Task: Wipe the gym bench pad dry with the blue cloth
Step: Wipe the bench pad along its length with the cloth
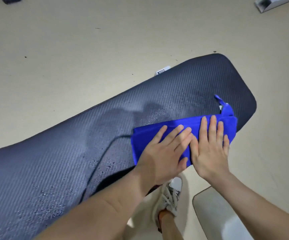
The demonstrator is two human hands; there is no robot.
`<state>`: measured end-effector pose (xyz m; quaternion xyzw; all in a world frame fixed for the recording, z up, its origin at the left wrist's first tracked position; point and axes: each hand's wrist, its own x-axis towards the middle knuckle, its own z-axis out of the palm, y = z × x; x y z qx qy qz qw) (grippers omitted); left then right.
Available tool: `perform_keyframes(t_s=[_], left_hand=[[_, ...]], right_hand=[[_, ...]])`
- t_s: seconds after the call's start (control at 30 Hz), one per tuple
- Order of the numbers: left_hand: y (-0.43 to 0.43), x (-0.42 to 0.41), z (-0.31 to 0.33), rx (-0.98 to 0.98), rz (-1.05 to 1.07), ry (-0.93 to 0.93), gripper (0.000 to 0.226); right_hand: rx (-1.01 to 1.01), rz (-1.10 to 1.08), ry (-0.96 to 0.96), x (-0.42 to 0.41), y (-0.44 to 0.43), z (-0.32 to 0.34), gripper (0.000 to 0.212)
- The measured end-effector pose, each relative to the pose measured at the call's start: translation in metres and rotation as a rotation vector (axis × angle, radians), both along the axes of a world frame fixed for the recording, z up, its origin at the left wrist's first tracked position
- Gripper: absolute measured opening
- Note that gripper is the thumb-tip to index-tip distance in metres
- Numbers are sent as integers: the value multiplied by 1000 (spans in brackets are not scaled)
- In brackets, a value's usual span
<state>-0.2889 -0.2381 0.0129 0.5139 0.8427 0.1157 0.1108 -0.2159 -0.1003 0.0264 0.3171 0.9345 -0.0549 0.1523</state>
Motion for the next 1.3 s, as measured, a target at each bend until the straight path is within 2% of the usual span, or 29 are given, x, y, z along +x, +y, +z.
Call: perform_keyframes(t_s=[0.13,0.33,0.5,0.57,0.7,0.93,1.3], left_hand=[[-31,-40,1,-24,-16,7,62],[-91,-118,-2,-25,142,102,62],[-122,-152,-3,-79,300,-13,60],[-133,-153,-4,-95,347,-5,59],[-157,-144,-6,-58,364,78,61],[-177,-101,3,-99,347,70,62],[-183,30,14,-238,340,20,64]], right_hand=[[9,-9,56,-36,-34,0,70],[35,99,160,-134,-86,-12,63],[17,162,190,-180,-117,-14,60],[13,188,187,-184,-127,-14,59],[-19,219,164,-179,-147,-13,58],[-37,354,181,-142,-160,-11,59],[-29,434,164,-17,-168,-10,58]])
